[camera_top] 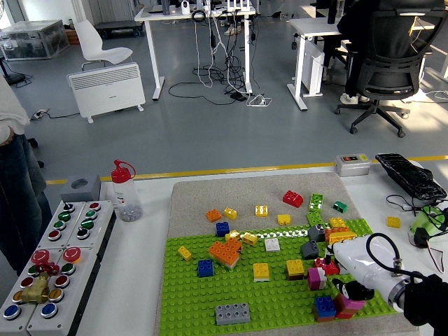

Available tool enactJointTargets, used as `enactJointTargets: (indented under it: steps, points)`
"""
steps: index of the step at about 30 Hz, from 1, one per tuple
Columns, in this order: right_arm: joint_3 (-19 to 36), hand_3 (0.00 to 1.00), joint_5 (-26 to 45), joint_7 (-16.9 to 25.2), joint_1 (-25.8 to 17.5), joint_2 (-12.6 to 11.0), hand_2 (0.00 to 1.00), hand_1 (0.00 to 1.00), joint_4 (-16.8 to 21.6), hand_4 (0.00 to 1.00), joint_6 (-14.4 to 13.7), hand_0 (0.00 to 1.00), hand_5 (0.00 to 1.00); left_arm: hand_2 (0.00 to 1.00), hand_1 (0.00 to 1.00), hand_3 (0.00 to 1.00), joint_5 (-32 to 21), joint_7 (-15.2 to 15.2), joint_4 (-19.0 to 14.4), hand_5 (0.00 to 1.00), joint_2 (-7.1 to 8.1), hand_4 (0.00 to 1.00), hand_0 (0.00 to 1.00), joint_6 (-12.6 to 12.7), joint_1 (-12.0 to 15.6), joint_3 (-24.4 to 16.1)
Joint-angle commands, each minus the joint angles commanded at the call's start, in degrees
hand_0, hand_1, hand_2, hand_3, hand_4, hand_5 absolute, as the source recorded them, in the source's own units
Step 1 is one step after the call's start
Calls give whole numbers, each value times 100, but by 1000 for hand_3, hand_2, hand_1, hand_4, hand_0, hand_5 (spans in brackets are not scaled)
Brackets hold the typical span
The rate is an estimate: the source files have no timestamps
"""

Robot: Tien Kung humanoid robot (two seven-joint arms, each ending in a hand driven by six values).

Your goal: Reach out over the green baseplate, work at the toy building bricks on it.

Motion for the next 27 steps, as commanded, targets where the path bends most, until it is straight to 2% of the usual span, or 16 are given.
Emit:
enactJointTargets:
  steps: [7,16,19,20,25,26,27]
  points:
    - [58,690,-19,30,26,18,667,394,0,739,-126,210,274,680,696,617,12,17,0,998,5,349,685,-8,18,0]
    - [187,687,58,56,-62,-19,667,400,0,703,-427,229,258,679,696,617,17,21,0,998,7,349,685,-9,37,-8]
    - [242,687,94,58,-142,-42,667,400,0,703,-669,229,258,679,696,617,27,24,0,998,7,349,685,-10,42,-14]
    - [264,687,110,62,-184,-50,671,537,0,657,-796,430,313,680,696,618,34,25,0,998,6,351,685,-11,44,-18]
    - [450,687,233,48,-400,-95,671,537,0,657,-1470,430,313,680,696,618,63,27,0,998,5,351,685,-11,51,-39]
    - [480,668,246,41,-430,-103,673,575,0,559,-1591,512,286,678,696,618,67,27,0,998,5,352,685,-10,52,-41]
    - [545,668,257,18,-491,-120,673,575,0,559,-1736,512,286,678,696,618,68,26,0,998,6,352,685,-10,52,-42]
